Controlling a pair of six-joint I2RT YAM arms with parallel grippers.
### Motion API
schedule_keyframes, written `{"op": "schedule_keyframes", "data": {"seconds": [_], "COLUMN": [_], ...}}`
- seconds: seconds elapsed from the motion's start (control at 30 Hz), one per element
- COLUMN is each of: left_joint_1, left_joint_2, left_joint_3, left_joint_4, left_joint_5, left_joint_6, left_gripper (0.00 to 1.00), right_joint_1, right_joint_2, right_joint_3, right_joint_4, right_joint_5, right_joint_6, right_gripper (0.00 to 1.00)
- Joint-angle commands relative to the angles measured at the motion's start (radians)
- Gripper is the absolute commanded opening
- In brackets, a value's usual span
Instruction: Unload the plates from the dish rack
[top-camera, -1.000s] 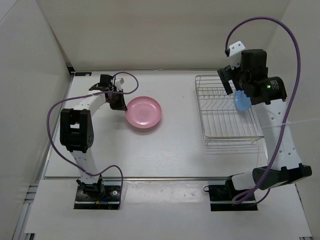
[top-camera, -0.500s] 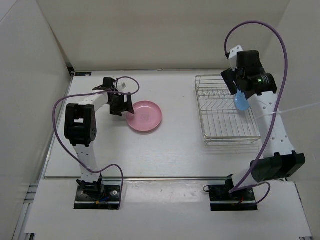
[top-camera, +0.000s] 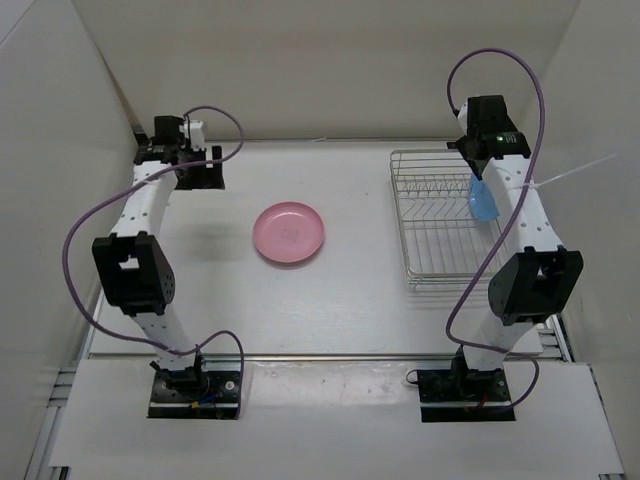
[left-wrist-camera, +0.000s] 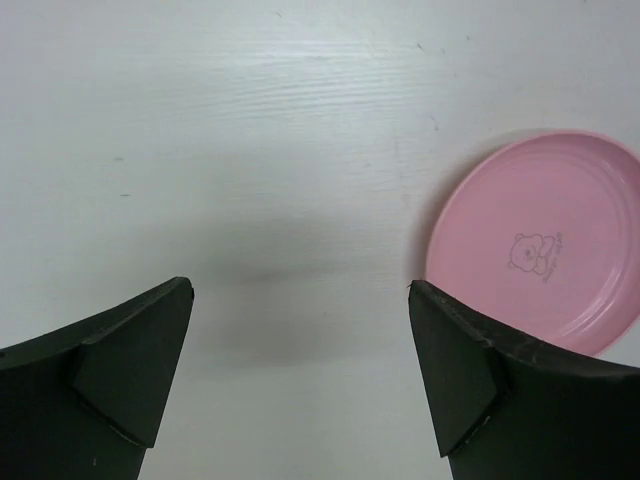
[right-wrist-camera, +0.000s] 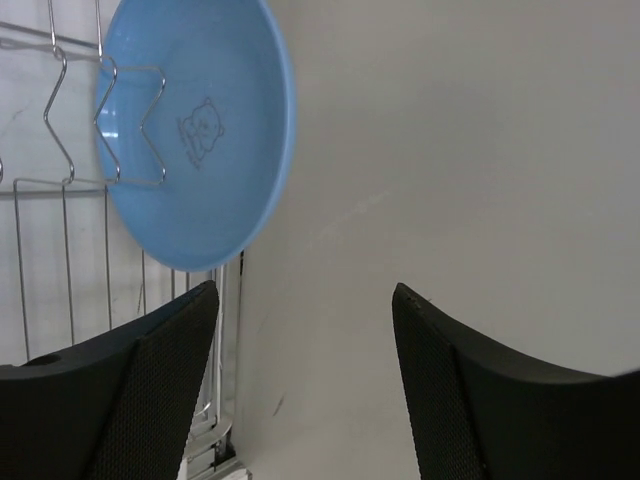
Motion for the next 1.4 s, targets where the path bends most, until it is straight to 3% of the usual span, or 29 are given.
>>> {"op": "schedule_keyframes", "data": {"seconds": [0.0, 0.03, 0.33, 0.7, 0.97, 1.07, 1.37], "left_joint_1": [0.012, 0.012, 0.043, 0.054, 0.063, 0.072, 0.090], "left_joint_2": [-0.154, -0.174, -0.344, -0.395, -0.395, -0.395, -0.395], "left_joint_3": [0.034, 0.023, -0.130, -0.149, -0.129, -0.129, -0.148], "left_joint_4": [-0.073, -0.073, -0.032, -0.032, -0.052, -0.052, -0.052], "left_joint_5": [-0.109, -0.109, -0.120, -0.100, -0.109, -0.109, -0.089], "left_joint_6": [0.085, 0.085, 0.085, 0.076, 0.076, 0.076, 0.076], "left_gripper": [1.00, 1.00, 1.00, 1.00, 1.00, 1.00, 1.00], "right_joint_1": [-0.004, -0.013, -0.045, -0.087, -0.117, -0.117, -0.117], "right_joint_2": [0.009, 0.019, 0.129, 0.191, 0.211, 0.201, 0.201], "right_joint_3": [0.010, 0.010, 0.033, 0.042, 0.022, 0.013, 0.045], "right_joint_4": [0.102, 0.116, 0.139, 0.148, 0.148, 0.148, 0.148], "right_joint_5": [0.014, 0.014, 0.003, -0.029, -0.039, -0.048, -0.011], "right_joint_6": [-0.055, -0.070, -0.132, -0.150, -0.130, -0.120, -0.058], "right_gripper": [0.73, 0.68, 0.68, 0.67, 0.38, 0.35, 0.06]}}
